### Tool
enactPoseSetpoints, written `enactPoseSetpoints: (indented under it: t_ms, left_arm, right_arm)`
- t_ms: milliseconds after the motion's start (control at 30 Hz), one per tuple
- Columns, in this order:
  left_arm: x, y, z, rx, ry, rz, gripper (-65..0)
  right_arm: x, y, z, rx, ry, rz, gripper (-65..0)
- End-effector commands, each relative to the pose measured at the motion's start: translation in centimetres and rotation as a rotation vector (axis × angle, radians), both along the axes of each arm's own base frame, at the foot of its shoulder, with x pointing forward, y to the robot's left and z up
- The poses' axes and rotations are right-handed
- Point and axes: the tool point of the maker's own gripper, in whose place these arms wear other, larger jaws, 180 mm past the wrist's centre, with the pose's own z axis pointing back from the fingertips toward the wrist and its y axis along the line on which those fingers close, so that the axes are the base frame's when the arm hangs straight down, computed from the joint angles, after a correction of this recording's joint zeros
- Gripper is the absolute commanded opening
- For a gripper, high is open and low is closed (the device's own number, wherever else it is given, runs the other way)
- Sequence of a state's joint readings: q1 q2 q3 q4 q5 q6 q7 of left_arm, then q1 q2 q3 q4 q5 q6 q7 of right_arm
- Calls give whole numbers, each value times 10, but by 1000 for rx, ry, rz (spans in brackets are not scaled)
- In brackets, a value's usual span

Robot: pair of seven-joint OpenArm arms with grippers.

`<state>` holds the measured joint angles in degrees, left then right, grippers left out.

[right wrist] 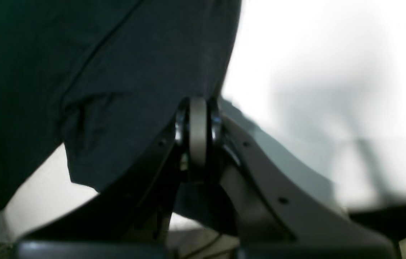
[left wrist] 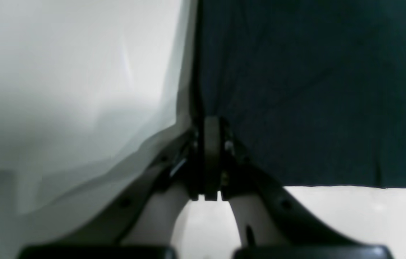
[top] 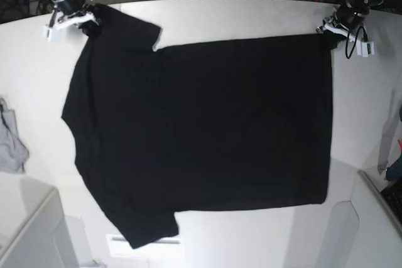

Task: Fold the T-shirt properly
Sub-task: 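Lift the shoulder corners and pull them toward the robot, straightening the shirt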

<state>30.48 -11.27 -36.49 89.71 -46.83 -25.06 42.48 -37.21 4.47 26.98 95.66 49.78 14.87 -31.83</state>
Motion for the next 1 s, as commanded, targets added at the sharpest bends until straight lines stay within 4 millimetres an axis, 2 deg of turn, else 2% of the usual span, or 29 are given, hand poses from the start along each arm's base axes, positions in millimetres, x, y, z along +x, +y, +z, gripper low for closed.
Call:
enactPoseSetpoints:
  t_ms: [0,100,167,333,600,667,967]
  left_arm:
    - [-12,4,2,35,42,-28,-650]
    - [-28,5,10,64,61,-55,-650]
    - [-35,13,17,88,61,-41,-650]
    - [-43,27,33,140,55,-32,-650]
    - [-27,15,65,190,-12,-102,-650]
    - [-24,9,72,201,-7,-136,-650]
    - [-1,37,93,230,-29,-33,-650]
  right_arm:
    - [-4,-2,5,-19,6,18,-650]
    - [-17,5,8,-11,21,15,-650]
    - [-25,5,8,-16,35,20,-650]
    - [-32,8,18,-29,31,37,-650]
    - [3,25,70,-56,-130,84,-650]
    - [16,25,76,-63,-165,88,-650]
    - [78,32,91,-76,-230,165,-650]
